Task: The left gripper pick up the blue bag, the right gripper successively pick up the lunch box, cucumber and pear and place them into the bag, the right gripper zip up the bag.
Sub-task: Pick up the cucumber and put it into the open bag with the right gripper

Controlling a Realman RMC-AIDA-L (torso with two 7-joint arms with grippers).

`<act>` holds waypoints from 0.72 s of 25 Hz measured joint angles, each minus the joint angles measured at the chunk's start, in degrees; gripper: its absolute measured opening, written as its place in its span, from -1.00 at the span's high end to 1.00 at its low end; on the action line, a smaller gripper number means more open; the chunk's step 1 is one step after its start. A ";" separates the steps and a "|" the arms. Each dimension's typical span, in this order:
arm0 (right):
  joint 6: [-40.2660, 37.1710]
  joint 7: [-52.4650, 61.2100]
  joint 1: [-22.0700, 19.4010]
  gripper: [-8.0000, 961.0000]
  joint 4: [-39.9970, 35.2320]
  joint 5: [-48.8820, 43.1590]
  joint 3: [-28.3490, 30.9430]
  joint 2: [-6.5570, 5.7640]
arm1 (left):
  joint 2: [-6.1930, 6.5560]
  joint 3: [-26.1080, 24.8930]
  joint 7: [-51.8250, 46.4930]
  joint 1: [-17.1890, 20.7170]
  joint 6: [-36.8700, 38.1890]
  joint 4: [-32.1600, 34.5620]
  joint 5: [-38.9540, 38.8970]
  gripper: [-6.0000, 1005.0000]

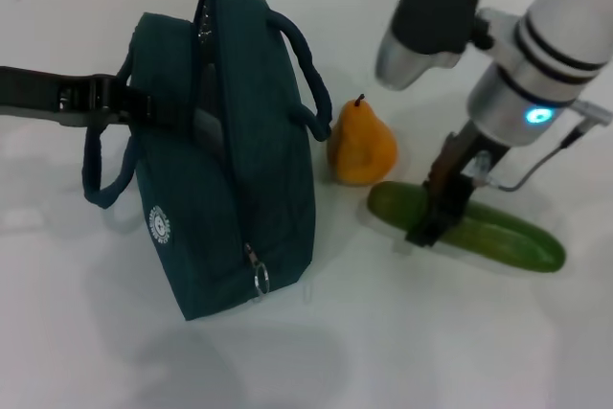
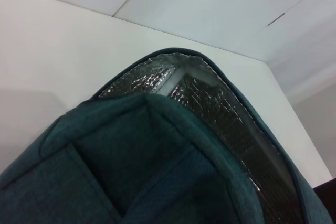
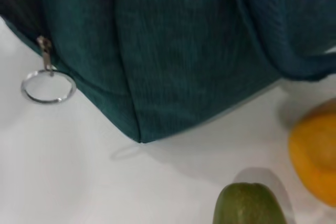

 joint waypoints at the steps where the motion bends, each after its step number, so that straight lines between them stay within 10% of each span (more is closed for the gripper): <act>1: -0.48 0.24 -0.64 -0.29 -1.43 -0.59 0.34 0.01 | 0.02 -0.01 0.00 -0.09 0.01 0.00 -0.03 0.92; 18: -5.65 -0.20 -10.15 -0.30 -22.76 0.53 17.80 -0.60 | 0.81 -0.48 0.00 0.72 0.43 0.44 -3.78 0.92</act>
